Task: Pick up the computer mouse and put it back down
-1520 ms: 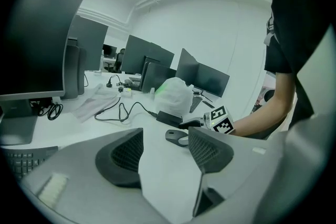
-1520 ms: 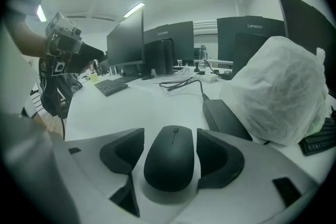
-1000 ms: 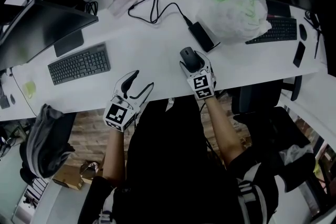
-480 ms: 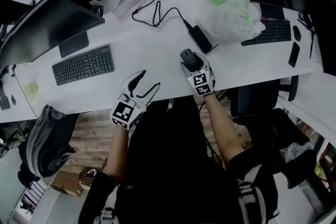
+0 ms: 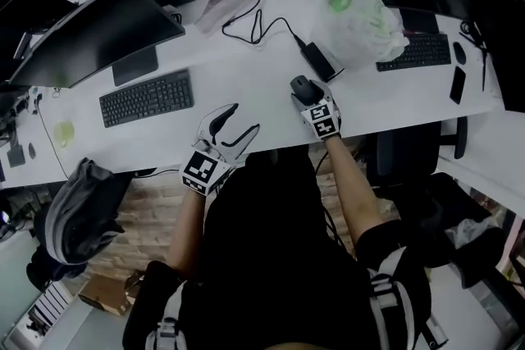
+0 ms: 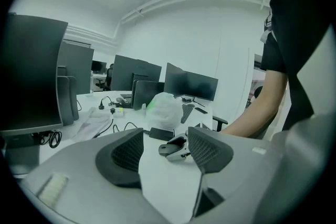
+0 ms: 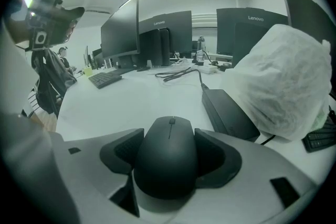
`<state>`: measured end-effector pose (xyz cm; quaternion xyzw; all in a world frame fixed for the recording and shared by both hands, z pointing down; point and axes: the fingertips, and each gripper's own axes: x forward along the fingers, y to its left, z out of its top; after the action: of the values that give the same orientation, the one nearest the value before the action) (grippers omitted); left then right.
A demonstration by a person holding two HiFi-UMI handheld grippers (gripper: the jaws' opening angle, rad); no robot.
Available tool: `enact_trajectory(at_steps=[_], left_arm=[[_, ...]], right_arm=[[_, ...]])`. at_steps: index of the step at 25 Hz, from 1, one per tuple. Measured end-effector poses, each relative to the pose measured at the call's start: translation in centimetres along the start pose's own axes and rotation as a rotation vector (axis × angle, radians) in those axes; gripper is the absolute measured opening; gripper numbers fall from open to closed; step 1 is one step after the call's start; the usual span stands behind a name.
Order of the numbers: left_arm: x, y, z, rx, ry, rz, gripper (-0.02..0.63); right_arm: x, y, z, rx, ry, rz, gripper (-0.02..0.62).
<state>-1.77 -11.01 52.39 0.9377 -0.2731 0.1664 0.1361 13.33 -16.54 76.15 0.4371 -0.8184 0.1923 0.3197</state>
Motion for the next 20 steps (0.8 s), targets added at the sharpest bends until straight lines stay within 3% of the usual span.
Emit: enact_trajectory(at_steps=[20], left_arm=[[-5.4, -1.4, 0.7, 0.045, -0.088, 0.028, 0.253]], right_arm=[[-8.6, 4.5, 7.3, -0.023, -0.156, -0.013, 0.298]])
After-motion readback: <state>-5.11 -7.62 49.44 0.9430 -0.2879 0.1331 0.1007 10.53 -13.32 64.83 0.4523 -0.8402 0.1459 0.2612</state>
